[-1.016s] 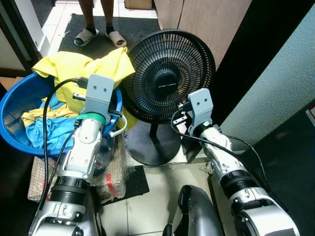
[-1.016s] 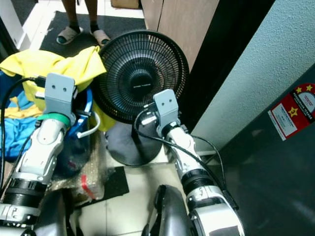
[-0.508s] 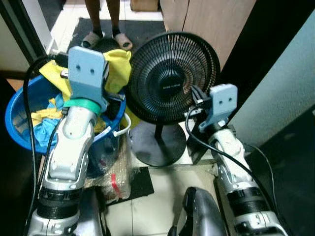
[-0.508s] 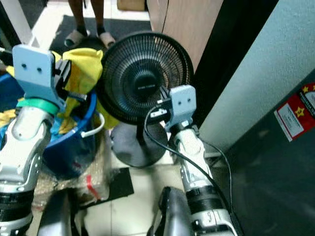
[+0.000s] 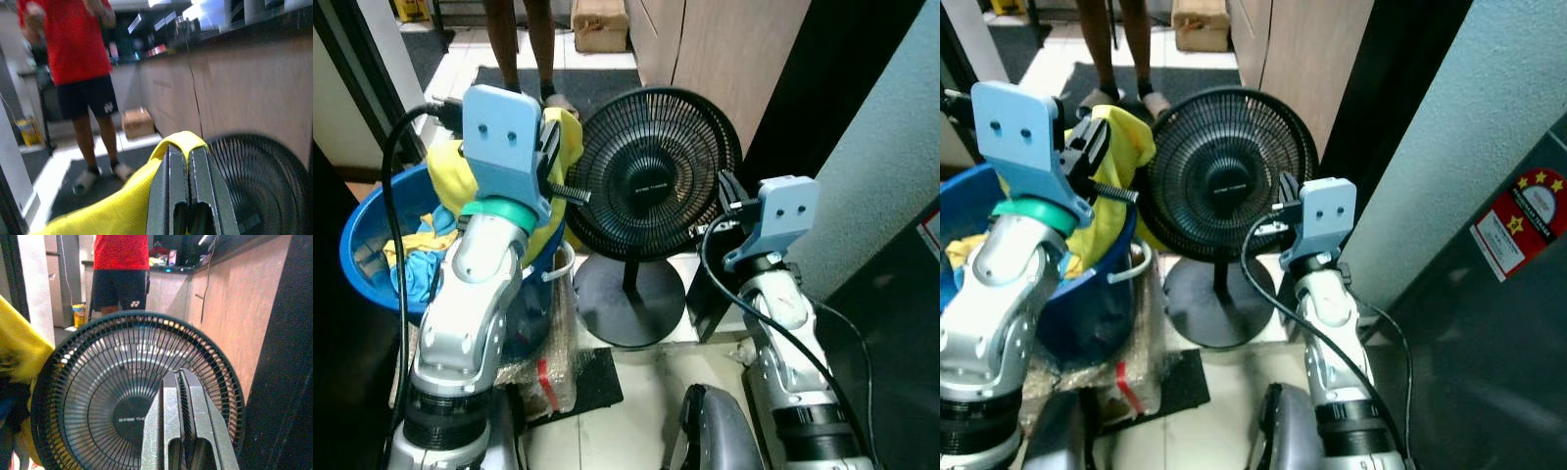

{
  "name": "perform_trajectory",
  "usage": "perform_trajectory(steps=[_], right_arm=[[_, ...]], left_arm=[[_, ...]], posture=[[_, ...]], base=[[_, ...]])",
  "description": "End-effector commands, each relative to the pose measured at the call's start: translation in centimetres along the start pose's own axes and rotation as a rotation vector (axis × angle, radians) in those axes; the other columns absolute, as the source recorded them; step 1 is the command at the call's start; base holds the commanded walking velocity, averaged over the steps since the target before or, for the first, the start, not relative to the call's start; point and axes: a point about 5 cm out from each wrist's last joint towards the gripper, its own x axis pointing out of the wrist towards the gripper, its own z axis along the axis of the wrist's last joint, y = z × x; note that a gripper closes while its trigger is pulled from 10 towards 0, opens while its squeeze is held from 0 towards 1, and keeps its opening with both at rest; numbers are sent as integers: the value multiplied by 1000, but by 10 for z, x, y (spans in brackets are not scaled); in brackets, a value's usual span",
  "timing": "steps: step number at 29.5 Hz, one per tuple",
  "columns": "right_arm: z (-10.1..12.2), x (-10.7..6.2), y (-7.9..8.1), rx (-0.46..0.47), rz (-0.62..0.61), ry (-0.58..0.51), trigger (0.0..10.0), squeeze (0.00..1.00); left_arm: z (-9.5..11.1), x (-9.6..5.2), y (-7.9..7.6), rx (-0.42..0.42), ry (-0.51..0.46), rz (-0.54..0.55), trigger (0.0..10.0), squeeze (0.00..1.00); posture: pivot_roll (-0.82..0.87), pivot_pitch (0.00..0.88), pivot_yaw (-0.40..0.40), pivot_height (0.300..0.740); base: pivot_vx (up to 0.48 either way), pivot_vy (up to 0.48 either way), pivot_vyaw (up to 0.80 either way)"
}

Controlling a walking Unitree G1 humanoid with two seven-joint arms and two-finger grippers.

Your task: Clothes washing

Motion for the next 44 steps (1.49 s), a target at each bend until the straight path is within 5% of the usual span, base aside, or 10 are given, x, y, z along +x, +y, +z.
perform_trajectory(steps=[1,10,44], right_arm=[[3,-2,-1,-2,-16,-6,10000,0],[9,-8,3,22,-26,-19,10000,0],[5,-6,-4,37,-60,17,10000,0]], left_arm=[[5,0,2,9,-28,-9,10000,0],[-20,-17,-5,6,72,-18,10000,0],[-32,-17,-4,25,108,-5,10000,0]], posture=[[128,18,6,490],[121,0,1,490],[120,1,-2,585]], base=[[0,0,0],[0,0,0],[0,0,0]])
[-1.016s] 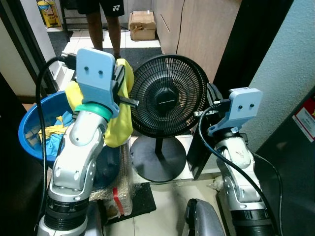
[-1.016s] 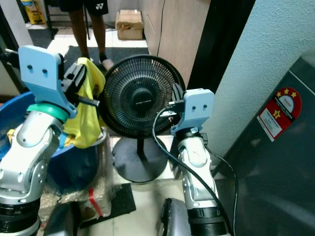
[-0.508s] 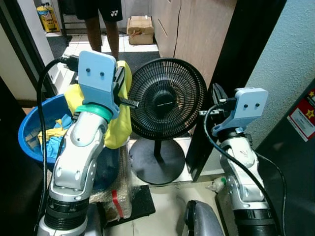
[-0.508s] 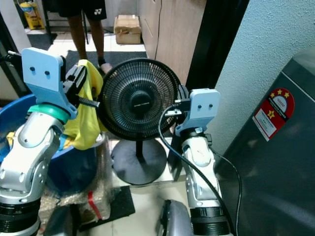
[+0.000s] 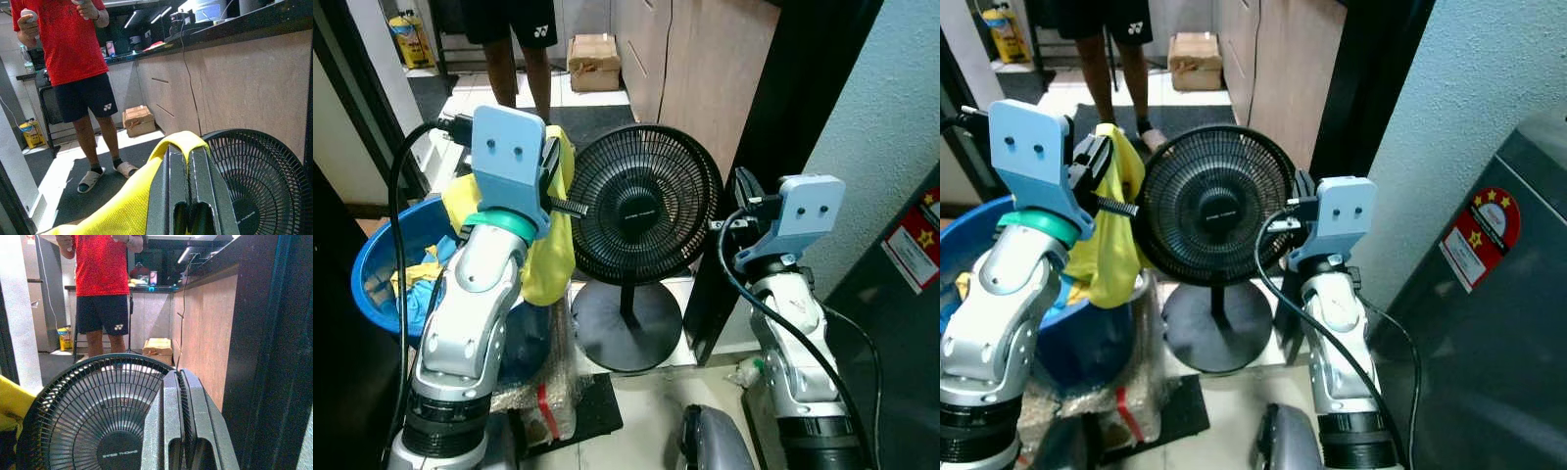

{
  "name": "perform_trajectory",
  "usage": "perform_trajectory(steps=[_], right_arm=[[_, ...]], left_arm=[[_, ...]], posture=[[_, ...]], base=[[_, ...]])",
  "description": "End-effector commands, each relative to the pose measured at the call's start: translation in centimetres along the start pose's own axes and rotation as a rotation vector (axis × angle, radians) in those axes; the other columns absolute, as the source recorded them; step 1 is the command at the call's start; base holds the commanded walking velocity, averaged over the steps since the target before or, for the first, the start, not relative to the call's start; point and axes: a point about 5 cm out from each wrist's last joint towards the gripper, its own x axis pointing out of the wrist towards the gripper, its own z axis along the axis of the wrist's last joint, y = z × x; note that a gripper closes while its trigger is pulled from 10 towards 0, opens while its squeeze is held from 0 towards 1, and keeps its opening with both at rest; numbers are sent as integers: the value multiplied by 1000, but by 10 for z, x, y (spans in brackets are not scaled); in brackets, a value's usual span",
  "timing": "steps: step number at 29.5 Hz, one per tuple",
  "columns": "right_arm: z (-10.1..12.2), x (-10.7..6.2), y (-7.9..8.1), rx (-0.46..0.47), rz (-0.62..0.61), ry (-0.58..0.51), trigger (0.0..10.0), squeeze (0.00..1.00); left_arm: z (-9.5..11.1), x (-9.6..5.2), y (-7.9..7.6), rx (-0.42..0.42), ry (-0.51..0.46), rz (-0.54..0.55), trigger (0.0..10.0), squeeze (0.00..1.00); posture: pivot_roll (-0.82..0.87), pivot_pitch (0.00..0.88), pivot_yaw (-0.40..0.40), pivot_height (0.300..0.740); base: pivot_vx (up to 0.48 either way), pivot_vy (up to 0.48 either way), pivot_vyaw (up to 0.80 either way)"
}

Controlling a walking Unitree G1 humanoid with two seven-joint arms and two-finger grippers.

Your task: Clothes washing

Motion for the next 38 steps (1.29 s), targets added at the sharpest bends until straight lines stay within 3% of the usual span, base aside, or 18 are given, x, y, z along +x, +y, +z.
perform_trajectory(steps=[1,38], right_arm=[[-2,-1,1,10,3,13,10000,0],[-3,-2,3,14,6,21,10000,0]], left_arm=[[1,-1,-1,4,-12,-3,10000,0],[0,-1,-3,5,-8,-6,10000,0]], posture=[[120,1,-2,585],[122,5,2,715]], base=[[0,0,0],[0,0,0]])
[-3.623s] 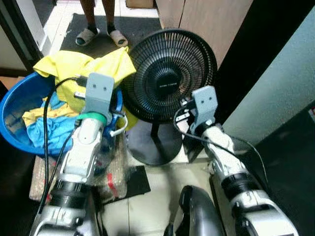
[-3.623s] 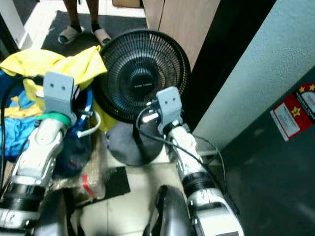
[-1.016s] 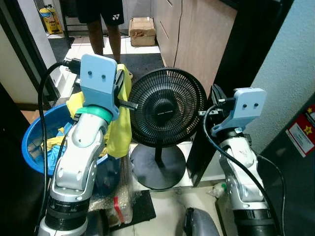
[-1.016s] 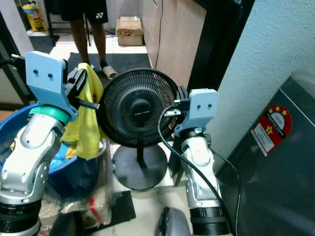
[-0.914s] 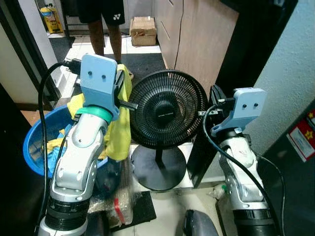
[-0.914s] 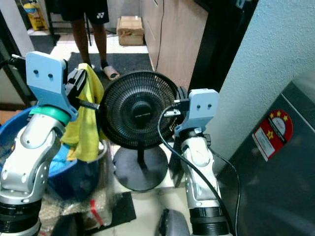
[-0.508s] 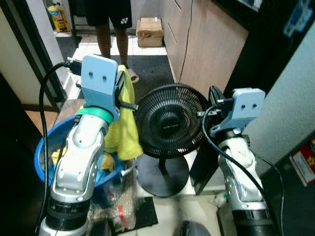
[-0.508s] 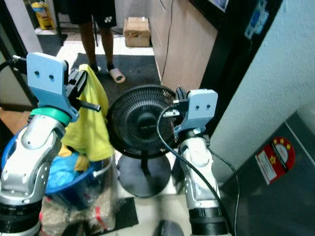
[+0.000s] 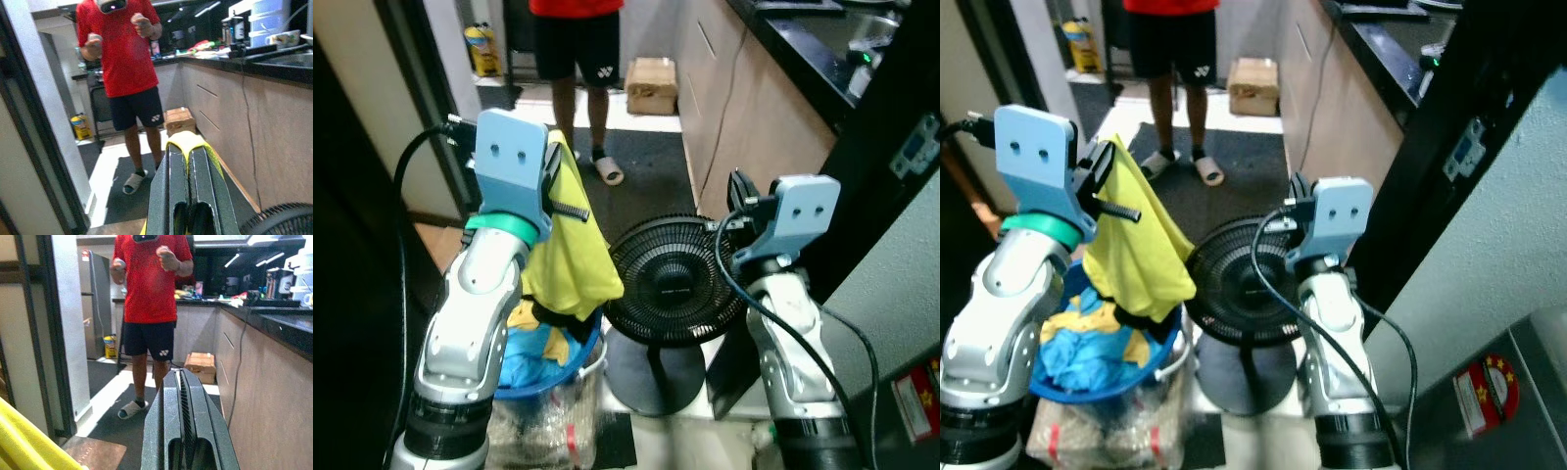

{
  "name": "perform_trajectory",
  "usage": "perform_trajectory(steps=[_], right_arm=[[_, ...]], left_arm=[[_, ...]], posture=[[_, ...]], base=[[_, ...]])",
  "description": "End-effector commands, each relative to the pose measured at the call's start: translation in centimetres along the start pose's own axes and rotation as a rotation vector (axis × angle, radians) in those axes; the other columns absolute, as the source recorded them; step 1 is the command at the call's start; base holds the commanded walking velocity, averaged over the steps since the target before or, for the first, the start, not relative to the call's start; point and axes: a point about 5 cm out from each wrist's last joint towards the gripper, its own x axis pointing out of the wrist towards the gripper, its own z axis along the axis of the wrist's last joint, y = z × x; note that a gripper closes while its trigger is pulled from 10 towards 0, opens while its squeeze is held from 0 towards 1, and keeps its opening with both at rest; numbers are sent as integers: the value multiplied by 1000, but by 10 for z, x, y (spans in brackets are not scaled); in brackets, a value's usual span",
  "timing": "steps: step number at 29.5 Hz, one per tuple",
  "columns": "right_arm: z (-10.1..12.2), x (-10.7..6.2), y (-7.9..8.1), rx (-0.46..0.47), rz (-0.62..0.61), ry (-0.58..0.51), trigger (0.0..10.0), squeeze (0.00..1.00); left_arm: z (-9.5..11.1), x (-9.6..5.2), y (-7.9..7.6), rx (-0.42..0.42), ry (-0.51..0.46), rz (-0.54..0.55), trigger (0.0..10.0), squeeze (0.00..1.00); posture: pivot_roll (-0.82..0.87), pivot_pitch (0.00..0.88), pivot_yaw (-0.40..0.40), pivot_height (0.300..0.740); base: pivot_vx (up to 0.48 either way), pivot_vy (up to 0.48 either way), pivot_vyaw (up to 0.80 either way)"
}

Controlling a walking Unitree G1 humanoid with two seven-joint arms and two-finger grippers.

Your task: Clothes washing

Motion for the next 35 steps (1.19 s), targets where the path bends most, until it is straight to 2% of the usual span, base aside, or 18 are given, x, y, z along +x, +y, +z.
perform_trajectory(steps=[1,6,16,22,32,35], right_arm=[[-2,-1,0,4,3,14,10000,0],[-2,-1,0,4,3,13,10000,0],[0,1,-1,20,-9,8,10000,0],[2,4,-5,4,-34,-2,10000,0],[0,3,-4,11,-25,6,10000,0],[-1,4,-5,25,-35,17,10000,0]], left_arm=[[3,0,-1,2,-19,-6,10000,0],[2,0,-2,1,-19,-8,10000,0],[1,1,-2,0,-16,-10,10000,0],[-10,1,2,-43,39,18,10000,0],[-13,2,1,-47,45,22,10000,0],[-12,2,0,-48,45,22,10000,0]], posture=[[121,5,2,720],[118,0,3,740],[117,0,3,740],[113,0,3,740],[111,0,2,740],[111,0,2,740]], base=[[0,0,0],[0,0,0],[0,0,0],[0,0,0],[0,0,0],[0,0,-669]])
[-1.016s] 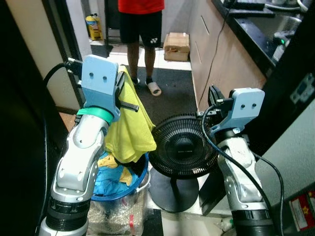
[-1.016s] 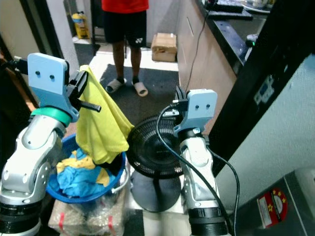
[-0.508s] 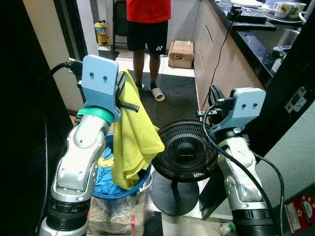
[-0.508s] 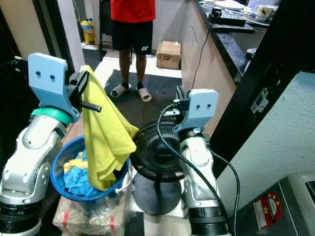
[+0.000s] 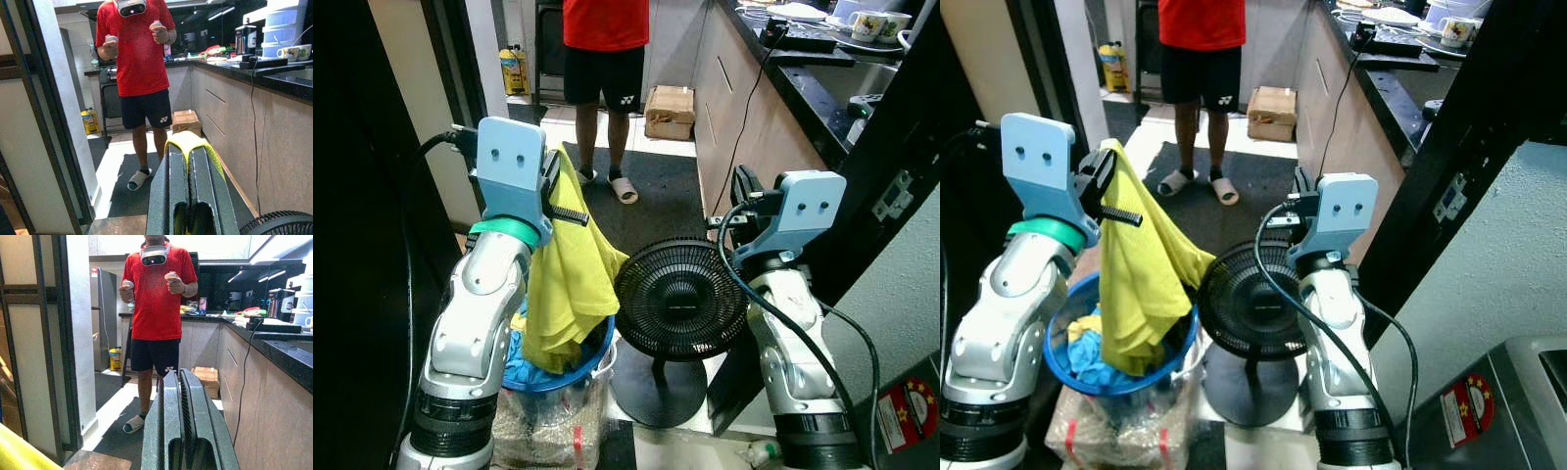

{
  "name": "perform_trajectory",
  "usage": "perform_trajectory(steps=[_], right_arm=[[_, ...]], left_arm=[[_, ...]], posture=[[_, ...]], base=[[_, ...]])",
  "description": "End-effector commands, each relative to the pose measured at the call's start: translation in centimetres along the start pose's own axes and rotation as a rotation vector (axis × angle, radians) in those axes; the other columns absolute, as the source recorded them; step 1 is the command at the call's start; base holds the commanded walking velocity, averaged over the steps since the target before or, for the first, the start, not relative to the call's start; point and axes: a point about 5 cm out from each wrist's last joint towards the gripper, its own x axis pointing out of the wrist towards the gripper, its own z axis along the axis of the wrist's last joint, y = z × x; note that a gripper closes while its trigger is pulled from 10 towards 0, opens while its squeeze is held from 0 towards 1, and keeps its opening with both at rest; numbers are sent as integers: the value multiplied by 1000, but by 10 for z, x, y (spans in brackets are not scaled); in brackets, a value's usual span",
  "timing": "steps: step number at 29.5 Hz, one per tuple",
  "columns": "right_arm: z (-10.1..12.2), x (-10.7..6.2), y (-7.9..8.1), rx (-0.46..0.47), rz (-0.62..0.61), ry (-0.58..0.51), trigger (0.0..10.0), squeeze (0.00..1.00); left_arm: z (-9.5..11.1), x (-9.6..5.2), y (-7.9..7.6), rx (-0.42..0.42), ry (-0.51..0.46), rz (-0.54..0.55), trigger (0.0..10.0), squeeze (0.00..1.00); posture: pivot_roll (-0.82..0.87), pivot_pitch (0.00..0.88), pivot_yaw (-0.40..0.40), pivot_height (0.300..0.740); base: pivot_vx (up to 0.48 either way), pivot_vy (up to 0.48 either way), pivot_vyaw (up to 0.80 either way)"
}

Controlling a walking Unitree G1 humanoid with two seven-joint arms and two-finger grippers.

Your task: Clothes washing

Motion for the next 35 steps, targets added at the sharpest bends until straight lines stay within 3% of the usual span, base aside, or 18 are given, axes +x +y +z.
perform_trajectory(steps=[1,12,15,19,23,24,27,35], right_arm=[[-4,0,-4,8,-15,28,10000,0],[-4,1,-9,70,-54,40,10000,0],[-4,2,-12,113,-77,45,10000,0],[0,5,-18,251,-129,35,10000,0],[4,6,-19,299,-138,21,10000,0],[14,10,-20,369,-137,-18,10000,0],[23,12,-21,418,-132,-55,10000,0],[76,25,-29,600,-91,-255,10000,0]], left_arm=[[-1,1,-1,-4,-2,3,10000,0],[-2,1,0,-4,2,2,10000,0],[-2,0,0,-3,4,2,10000,0],[-2,1,0,-1,4,-1,10000,0],[-2,1,0,0,4,-1,10000,0],[-2,1,0,0,4,-2,10000,0],[-2,1,0,1,5,-3,10000,0],[-3,1,-1,2,9,-7,10000,0]], posture=[[111,0,2,740],[114,0,7,740],[114,0,8,740],[116,0,11,740],[116,0,11,740],[117,0,13,740],[117,0,14,740],[117,0,17,740]], base=[[0,0,-800],[0,0,-800],[0,0,-800],[0,0,-800],[0,0,-800],[0,0,-800],[0,0,-800],[0,0,-800]])
